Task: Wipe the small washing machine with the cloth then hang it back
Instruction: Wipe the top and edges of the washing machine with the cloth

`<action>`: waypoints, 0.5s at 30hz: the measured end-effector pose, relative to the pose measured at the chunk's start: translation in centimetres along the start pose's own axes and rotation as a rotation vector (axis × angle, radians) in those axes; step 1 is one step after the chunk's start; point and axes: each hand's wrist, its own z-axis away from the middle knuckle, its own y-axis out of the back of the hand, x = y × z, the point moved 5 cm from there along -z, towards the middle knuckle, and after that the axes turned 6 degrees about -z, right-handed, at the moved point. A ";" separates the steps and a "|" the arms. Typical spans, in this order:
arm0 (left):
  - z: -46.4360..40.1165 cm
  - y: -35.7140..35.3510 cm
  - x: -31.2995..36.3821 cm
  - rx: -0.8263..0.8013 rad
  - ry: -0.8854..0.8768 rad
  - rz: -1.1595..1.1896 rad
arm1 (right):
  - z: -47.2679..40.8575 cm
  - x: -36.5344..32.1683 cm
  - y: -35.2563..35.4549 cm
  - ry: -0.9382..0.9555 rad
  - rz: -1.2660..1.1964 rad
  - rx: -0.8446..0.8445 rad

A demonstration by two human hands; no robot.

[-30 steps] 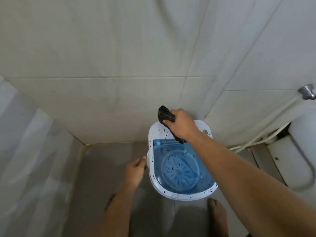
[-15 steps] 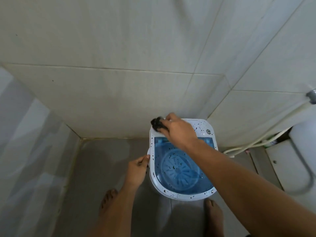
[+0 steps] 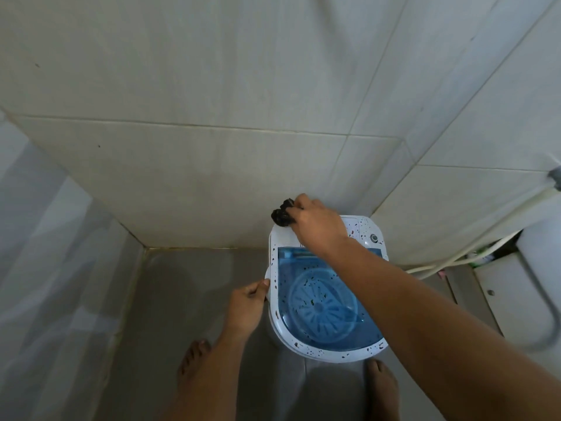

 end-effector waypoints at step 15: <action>0.4 0.2 0.4 0.009 0.013 -0.001 | 0.9 -2.0 -1.1 -0.010 0.006 -0.039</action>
